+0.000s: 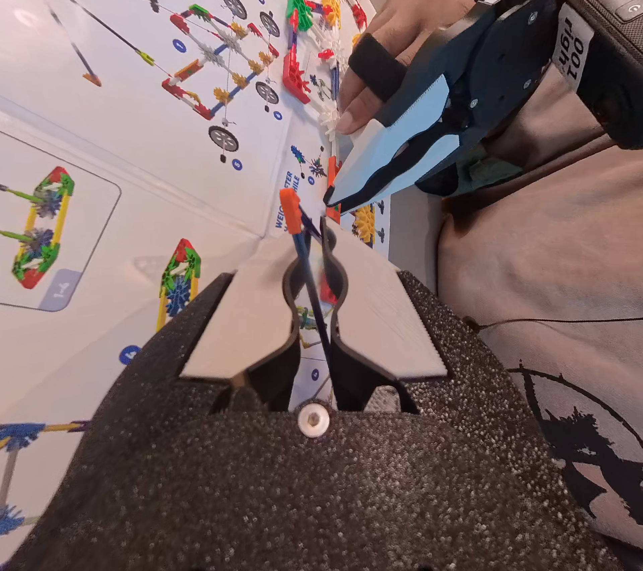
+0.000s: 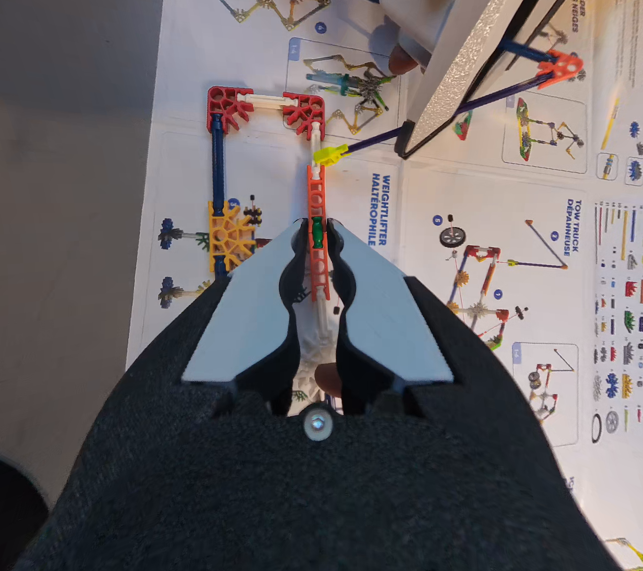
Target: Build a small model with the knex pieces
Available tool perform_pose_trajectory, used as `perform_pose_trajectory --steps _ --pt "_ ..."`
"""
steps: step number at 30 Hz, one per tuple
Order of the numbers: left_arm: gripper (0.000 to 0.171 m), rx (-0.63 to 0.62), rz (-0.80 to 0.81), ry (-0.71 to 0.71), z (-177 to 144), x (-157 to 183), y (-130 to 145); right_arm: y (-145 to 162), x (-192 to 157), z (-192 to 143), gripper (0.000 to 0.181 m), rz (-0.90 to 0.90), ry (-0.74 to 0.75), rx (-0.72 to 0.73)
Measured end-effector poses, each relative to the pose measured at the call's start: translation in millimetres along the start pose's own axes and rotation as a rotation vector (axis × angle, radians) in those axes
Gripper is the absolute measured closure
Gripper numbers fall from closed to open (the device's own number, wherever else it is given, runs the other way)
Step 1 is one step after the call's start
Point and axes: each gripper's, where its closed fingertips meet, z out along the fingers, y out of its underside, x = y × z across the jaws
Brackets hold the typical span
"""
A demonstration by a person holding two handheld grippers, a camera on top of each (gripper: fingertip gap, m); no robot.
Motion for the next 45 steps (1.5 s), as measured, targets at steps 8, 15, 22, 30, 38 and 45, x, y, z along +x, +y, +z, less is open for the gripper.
perform_pose_trajectory --steps 8,15,22,30,38,45 --pt "0.15 -0.106 0.046 -0.125 9 -10 10 -1 -9 -4 0.172 -0.077 0.061 0.037" --pt "0.125 -0.131 0.223 -0.405 -10 -22 10 0 -8 -2 0.172 -0.076 0.068 0.036" --pt "0.113 -0.139 0.29 -0.462 -13 -29 11 -3 -10 0 0.172 -0.1 0.065 0.022" --pt "0.119 -0.063 0.513 -0.494 -33 -10 -16 -2 -10 0 0.172 -0.086 0.039 0.024" --pt "0.146 -0.376 1.001 -0.47 -7 5 18 -2 -9 0 0.172 -0.073 -0.015 0.024" --pt "0.152 -0.683 1.227 -0.337 6 -10 36 -1 -5 1 0.172 -0.074 -0.031 0.029"
